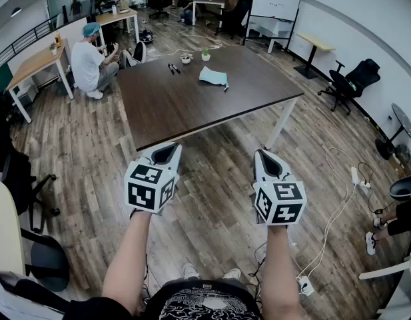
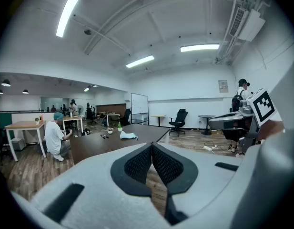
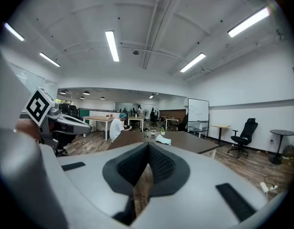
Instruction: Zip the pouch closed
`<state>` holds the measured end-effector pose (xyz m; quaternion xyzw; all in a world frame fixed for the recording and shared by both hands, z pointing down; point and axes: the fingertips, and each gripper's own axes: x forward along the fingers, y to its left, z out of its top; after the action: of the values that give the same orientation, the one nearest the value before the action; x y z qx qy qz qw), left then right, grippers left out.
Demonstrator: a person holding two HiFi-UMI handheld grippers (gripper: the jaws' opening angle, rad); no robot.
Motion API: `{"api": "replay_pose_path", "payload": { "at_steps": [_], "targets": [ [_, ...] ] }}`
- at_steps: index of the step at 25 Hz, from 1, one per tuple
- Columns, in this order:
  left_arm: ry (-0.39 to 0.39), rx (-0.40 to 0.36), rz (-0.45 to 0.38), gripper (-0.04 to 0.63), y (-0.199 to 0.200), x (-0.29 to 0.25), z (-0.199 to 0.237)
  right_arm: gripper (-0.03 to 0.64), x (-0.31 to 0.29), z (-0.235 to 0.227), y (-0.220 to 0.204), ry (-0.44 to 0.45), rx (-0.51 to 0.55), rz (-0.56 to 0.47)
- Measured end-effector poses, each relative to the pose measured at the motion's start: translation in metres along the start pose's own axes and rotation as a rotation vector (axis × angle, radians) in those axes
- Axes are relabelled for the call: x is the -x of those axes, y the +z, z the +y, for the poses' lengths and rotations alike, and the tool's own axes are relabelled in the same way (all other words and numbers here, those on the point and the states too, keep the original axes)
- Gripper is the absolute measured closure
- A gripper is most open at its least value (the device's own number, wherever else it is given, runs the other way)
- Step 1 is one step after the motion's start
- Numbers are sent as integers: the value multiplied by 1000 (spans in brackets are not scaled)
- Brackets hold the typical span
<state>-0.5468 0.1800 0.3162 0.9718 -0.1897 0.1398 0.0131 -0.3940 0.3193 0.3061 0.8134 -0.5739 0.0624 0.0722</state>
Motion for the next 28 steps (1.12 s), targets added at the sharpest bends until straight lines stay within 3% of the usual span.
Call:
{"api": "replay_pose_path", "payload": {
  "at_steps": [15, 28],
  "targets": [
    [7, 14, 20, 581, -7, -21, -4, 610, -18, -13, -6, 10, -25, -12],
    [87, 47, 17, 568, 29, -97, -33, 512, -53, -101, -2, 105, -48, -10]
  ]
}}
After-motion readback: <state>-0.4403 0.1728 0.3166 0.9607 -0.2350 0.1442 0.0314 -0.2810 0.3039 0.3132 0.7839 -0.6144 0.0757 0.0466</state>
